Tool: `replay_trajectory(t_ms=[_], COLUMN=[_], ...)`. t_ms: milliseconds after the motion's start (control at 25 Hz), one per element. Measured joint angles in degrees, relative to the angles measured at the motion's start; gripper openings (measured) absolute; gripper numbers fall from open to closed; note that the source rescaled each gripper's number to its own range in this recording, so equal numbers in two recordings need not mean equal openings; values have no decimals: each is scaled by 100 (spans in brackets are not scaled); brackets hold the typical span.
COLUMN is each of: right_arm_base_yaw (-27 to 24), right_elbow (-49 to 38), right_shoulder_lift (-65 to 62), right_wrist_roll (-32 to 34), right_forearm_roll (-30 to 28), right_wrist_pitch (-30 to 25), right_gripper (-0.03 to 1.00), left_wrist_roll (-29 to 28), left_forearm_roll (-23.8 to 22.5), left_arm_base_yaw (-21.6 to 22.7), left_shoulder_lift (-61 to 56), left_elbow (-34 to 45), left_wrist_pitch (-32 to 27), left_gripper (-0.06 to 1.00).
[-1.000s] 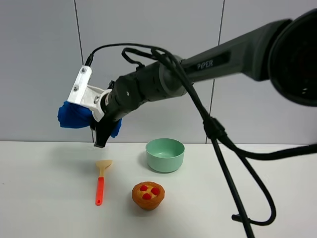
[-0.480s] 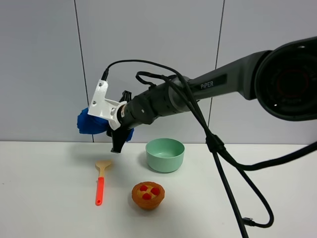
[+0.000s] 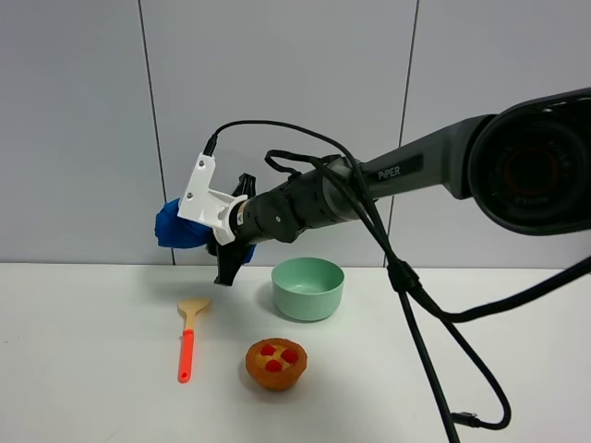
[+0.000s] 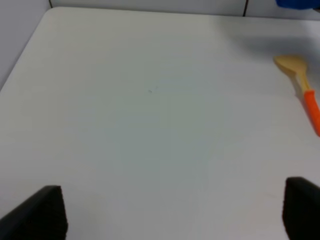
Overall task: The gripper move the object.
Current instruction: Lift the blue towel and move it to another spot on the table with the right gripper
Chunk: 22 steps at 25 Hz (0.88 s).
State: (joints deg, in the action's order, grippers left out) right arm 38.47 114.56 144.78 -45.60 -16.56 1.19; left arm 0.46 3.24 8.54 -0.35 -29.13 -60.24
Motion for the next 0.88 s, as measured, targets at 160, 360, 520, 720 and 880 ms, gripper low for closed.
replay_trajectory(t_ms=[160, 360, 520, 720, 880], right_arm_base_yaw=[-33, -33, -27, -27, -15], right_elbow=[0, 0, -5, -5, -5], right_shoulder_lift=[32, 265, 318, 318, 274], right_wrist_roll=[98, 126, 227, 329, 329], right_forearm_roll=[0, 0, 5, 18, 18], right_wrist_pitch=[6, 47, 123, 369, 384], right_gripper=[3, 12, 36, 69, 72], left_wrist_roll=[0, 0, 0, 0, 0], left_forearm_roll=[0, 0, 0, 0, 0], left_arm_base_yaw=[0, 0, 0, 0, 0], left_shoulder_lift=[0, 0, 0, 0, 0], left_elbow=[0, 0, 0, 0, 0], left_wrist_pitch=[0, 0, 0, 0, 0], left_gripper=[100, 100, 100, 100, 100])
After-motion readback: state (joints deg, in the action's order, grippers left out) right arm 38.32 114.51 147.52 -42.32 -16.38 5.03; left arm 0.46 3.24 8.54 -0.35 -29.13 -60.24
